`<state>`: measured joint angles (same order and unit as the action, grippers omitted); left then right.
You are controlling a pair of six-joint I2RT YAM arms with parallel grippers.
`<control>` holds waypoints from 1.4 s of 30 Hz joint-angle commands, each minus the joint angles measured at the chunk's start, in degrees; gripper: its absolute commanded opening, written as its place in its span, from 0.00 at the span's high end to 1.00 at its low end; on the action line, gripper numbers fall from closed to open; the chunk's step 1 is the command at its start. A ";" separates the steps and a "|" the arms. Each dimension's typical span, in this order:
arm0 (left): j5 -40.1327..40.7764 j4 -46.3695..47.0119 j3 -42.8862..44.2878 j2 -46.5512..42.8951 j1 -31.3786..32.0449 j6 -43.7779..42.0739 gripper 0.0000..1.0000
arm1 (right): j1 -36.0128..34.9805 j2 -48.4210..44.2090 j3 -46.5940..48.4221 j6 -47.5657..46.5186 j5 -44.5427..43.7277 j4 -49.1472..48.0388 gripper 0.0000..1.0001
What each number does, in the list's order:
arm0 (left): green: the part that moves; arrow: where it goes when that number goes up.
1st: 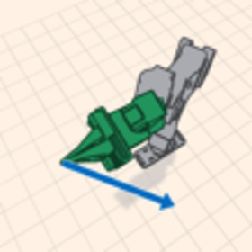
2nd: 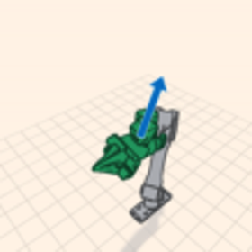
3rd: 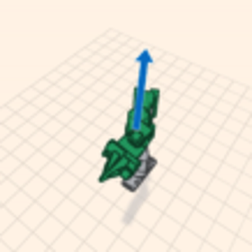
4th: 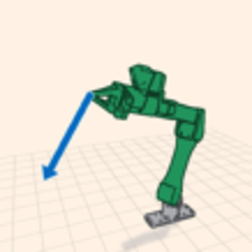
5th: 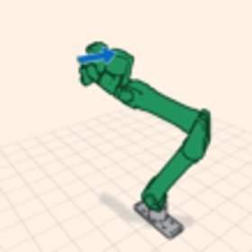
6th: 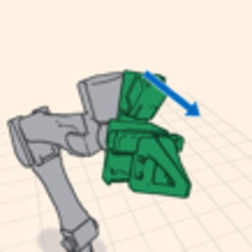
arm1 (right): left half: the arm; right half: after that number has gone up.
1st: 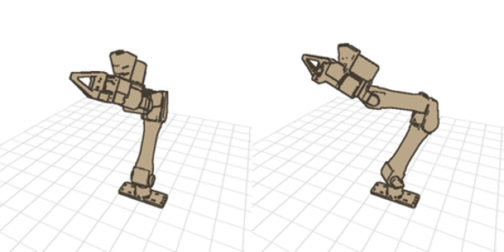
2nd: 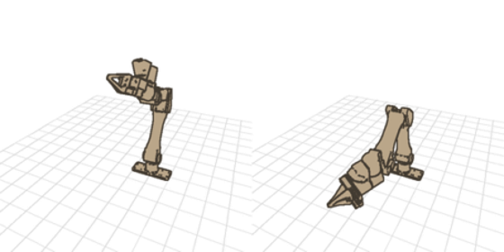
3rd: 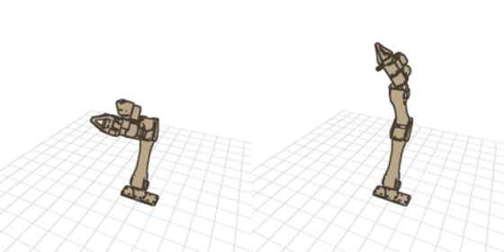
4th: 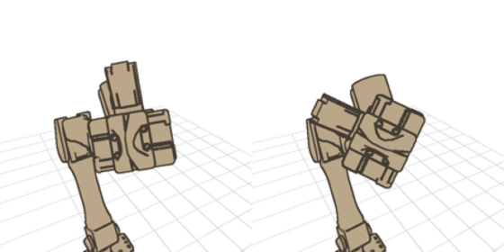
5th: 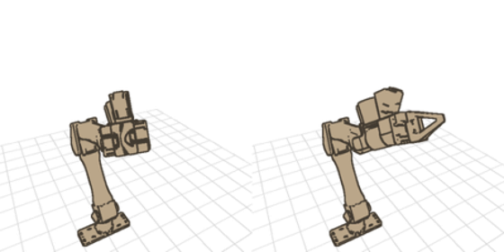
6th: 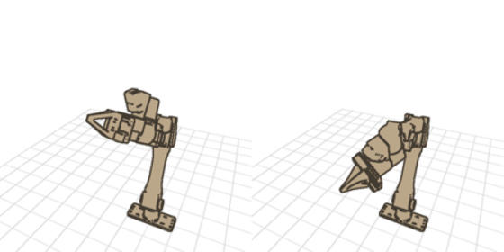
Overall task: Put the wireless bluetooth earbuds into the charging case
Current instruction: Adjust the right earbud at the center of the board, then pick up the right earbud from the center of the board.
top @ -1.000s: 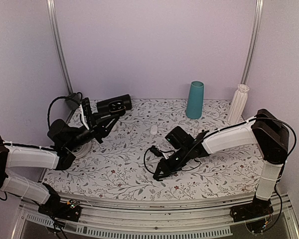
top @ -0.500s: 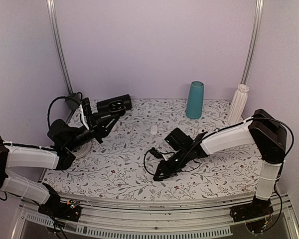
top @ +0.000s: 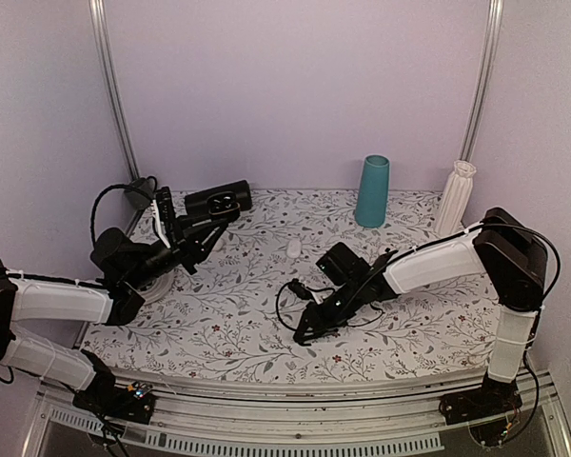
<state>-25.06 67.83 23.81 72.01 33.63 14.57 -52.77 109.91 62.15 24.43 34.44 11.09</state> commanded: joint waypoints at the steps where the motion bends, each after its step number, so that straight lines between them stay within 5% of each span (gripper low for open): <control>1: -0.04 0.11 -0.07 -0.44 0.56 -0.85 1.00 | 1.14 -0.04 -0.66 0.86 -1.10 -1.76 0.85; 30: -0.12 0.19 -0.08 -0.27 0.55 -0.83 1.00 | 1.71 -4.83 -1.30 1.44 -5.64 -0.37 0.85; 42: -0.12 0.96 -0.25 0.37 0.56 -0.86 1.00 | -0.55 -7.94 2.31 2.36 -20.40 10.21 0.77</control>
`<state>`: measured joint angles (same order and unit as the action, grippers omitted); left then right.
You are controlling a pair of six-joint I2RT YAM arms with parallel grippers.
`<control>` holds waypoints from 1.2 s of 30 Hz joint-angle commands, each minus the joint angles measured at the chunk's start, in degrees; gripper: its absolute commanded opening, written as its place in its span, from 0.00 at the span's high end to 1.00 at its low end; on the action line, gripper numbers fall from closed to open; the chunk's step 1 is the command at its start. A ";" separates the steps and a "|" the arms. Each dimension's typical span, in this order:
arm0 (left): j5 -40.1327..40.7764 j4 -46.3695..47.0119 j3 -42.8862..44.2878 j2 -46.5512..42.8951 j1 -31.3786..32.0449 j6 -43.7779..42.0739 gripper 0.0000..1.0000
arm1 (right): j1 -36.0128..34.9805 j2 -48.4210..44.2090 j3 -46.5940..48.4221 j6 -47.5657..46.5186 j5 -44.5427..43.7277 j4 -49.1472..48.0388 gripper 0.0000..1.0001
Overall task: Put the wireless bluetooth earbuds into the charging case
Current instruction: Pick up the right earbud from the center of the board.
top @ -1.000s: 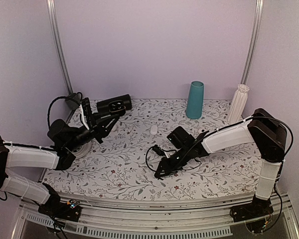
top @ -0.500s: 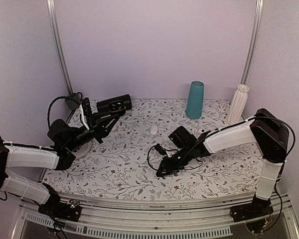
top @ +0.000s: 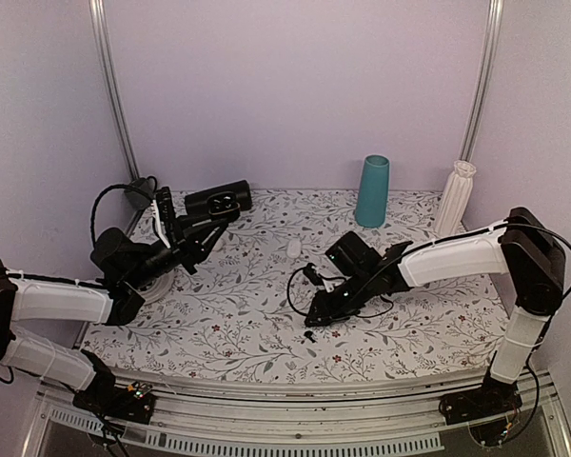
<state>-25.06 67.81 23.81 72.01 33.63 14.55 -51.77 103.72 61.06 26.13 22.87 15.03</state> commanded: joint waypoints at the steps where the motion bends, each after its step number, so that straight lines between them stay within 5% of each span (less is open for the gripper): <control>1: -0.15 1.07 -0.20 0.40 0.54 -0.83 1.00 | -2.11 -1.53 4.17 0.82 -10.69 7.65 0.74; 11: -0.87 2.06 -0.17 1.29 0.46 -1.11 1.00 | -7.86 2.75 12.23 -2.27 -22.75 15.84 0.64; 36: -1.15 1.45 -0.15 0.46 0.39 -1.89 1.00 | -10.90 10.21 17.86 -7.56 -25.63 20.94 0.64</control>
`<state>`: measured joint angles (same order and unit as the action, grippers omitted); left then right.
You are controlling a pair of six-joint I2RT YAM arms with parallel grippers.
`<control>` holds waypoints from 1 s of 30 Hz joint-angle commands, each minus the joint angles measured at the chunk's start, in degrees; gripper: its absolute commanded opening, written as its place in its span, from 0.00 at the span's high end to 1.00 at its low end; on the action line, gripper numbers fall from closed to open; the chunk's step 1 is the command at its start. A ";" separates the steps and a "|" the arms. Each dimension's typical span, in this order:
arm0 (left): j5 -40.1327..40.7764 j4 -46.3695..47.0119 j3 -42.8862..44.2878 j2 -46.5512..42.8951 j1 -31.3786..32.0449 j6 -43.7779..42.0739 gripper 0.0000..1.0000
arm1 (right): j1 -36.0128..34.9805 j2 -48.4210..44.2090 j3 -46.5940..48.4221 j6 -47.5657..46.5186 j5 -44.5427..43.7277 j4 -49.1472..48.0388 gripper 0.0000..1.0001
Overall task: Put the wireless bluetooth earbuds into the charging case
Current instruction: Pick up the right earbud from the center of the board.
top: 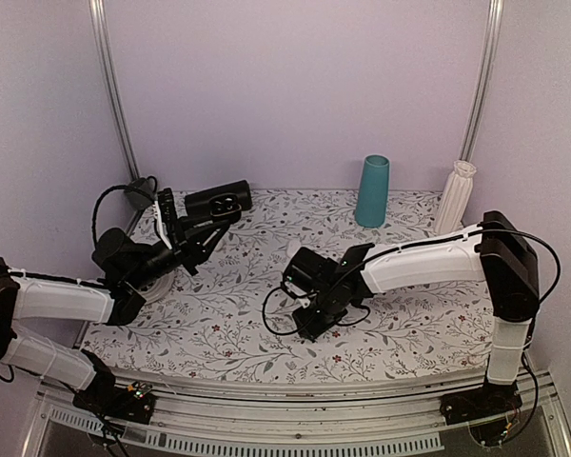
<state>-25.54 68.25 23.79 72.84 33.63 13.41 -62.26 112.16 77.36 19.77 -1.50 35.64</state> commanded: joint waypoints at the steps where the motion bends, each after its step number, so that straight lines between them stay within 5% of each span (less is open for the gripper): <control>1: -0.58 0.97 -0.15 -0.48 0.37 -0.78 1.00 | -0.45 1.89 1.56 -1.22 -1.40 0.25 0.64; 30: -0.04 -0.15 -0.80 -1.73 0.34 -0.93 1.00 | -0.49 4.38 2.44 -1.84 -0.97 0.72 0.68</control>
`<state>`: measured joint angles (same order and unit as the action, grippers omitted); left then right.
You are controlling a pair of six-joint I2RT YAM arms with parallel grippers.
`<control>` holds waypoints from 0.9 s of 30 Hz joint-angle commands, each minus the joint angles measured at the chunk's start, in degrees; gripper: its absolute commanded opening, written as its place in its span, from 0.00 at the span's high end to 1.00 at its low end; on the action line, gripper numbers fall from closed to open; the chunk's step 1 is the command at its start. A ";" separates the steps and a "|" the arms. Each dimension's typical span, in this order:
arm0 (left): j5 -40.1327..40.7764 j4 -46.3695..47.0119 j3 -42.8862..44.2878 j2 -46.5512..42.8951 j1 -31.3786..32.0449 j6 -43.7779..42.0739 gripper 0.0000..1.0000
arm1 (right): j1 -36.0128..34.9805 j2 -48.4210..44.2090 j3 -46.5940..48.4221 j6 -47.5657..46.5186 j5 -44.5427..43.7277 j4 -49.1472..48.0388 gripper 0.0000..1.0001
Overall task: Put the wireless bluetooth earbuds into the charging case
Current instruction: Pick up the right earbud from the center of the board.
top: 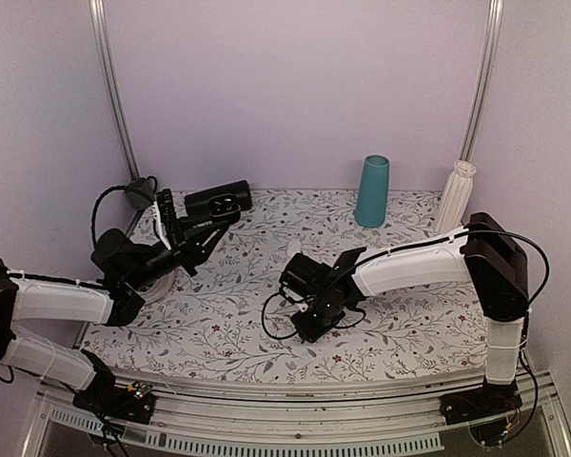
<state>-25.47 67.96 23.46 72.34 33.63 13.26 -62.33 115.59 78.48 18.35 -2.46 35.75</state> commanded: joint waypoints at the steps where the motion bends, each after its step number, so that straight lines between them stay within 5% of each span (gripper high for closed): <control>1: -0.03 0.15 -0.52 -1.23 0.38 -0.78 1.00 | -0.38 0.95 1.33 -0.42 0.04 0.57 0.68; 27: 0.69 -0.16 -0.59 -0.48 0.22 -0.95 1.00 | 0.16 -1.69 -0.68 0.28 1.27 -3.32 0.85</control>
<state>-25.15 67.83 23.46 71.90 33.63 13.08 -62.35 115.61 78.48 18.22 -1.61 34.96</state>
